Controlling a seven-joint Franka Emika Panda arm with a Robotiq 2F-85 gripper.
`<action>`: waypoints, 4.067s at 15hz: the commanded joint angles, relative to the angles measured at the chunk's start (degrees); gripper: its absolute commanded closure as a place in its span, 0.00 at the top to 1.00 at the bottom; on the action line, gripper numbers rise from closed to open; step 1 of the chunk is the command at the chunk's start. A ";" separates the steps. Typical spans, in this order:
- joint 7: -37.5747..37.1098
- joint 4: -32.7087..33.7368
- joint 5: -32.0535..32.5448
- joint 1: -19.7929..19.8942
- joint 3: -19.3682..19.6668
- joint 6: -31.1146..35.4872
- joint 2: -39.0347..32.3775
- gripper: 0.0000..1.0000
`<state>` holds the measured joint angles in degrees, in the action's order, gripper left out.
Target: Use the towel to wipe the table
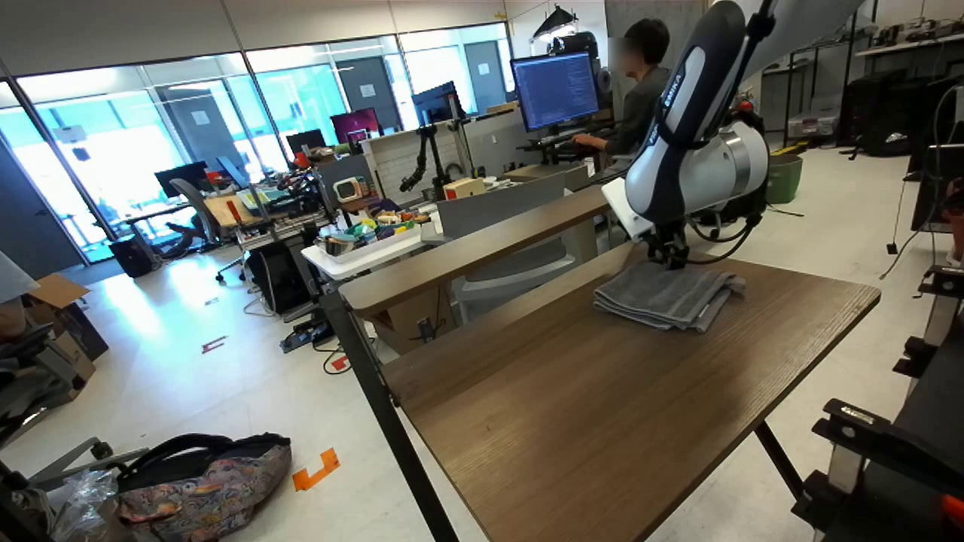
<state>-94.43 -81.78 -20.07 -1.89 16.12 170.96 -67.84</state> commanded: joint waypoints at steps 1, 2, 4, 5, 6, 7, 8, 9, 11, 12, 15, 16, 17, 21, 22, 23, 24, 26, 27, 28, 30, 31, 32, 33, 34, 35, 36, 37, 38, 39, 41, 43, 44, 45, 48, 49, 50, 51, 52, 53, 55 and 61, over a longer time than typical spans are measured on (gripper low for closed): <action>2.23 -2.85 0.31 1.23 -3.38 1.46 3.23 0.05; 3.73 -5.26 0.31 1.32 -4.68 2.91 5.33 0.01; 7.38 -10.09 0.40 1.41 -7.15 6.11 9.46 0.00; 9.00 -11.89 0.27 1.50 -8.33 7.68 10.99 0.00; 10.32 -13.50 0.06 1.48 -9.20 8.65 12.50 0.19; 11.86 -15.08 -0.05 1.93 -10.52 8.74 14.10 0.27; 12.93 -16.56 -0.28 2.08 -11.27 8.78 15.52 0.34; 13.64 -17.90 -0.52 1.89 -11.25 8.31 16.84 0.40; 12.69 -19.60 -1.07 -0.39 -7.89 8.15 18.32 0.55; 12.68 -20.52 -1.03 -0.42 -7.23 6.96 19.31 0.61; 12.27 -23.21 -0.91 -0.76 -4.51 6.08 21.64 0.84; 11.56 -23.77 -0.85 -1.47 -2.53 5.09 22.06 0.91; 11.28 -23.60 -0.67 -1.66 -1.38 4.42 21.72 0.99; 9.48 -21.94 -0.13 -2.02 2.03 1.69 19.48 1.00; 9.15 -21.72 0.09 -2.16 2.35 1.00 19.03 1.00; 8.92 -21.22 0.35 -2.29 2.55 0.42 18.35 1.00; 8.74 -21.02 0.50 -2.39 2.47 -0.05 17.87 1.00; 8.02 -20.07 0.64 -2.81 2.64 -1.09 16.56 1.00; 7.73 -19.66 0.54 -2.65 2.36 -1.32 16.04 1.00; 7.10 -18.75 0.45 -2.57 2.34 -1.79 15.09 1.00; 5.50 -17.18 0.53 -2.60 2.63 -2.96 13.51 1.00; 4.93 -16.61 0.58 -2.57 2.59 -2.79 12.83 1.00; 4.18 -16.06 0.75 -2.90 2.94 -2.59 12.05 1.00; 3.70 -15.43 0.75 -2.86 2.88 -2.21 11.37 1.00; 3.18 -14.73 0.79 -2.94 3.00 -2.10 10.70 1.00; 2.86 -14.14 0.78 -2.88 2.97 -2.02 10.30 1.00; 2.50 -13.30 0.69 -2.68 2.81 -1.91 9.97 1.00; 2.08 -12.58 0.65 -2.59 2.75 -1.82 9.68 1.00; 1.46 -11.73 0.69 -2.67 2.99 -1.84 9.34 1.00; 1.08 -10.99 0.68 -2.51 2.96 -1.87 9.13 1.00; -0.07 -9.42 0.78 -2.41 3.45 -2.36 8.52 1.00; -1.03 -8.10 0.89 -1.90 3.54 -3.12 7.70 1.00; -1.62 -7.52 1.02 -1.98 3.96 -3.41 7.07 1.00; -2.15 -6.96 1.10 -1.83 4.17 -3.88 6.42 1.00; -3.63 -5.38 1.44 -1.31 4.41 -5.48 4.69 1.00; -4.00 -4.86 1.53 -1.09 4.32 -5.94 4.19 1.00; -4.48 -4.38 1.64 -1.07 4.42 -6.15 3.72 1.00; -4.83 -3.93 1.72 -0.98 4.33 -6.34 3.34 1.00; -5.09 -3.40 1.79 -0.85 4.23 -6.45 3.00 1.00; -5.32 -2.90 1.85 -0.79 4.12 -6.65 2.65 1.00; -5.41 -2.17 1.97 -0.57 3.87 -7.30 2.40 1.00; -5.83 -0.51 2.14 -0.04 3.03 -8.57 1.94 0.69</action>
<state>-98.46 -85.67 -19.54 -3.14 20.08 164.44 -64.50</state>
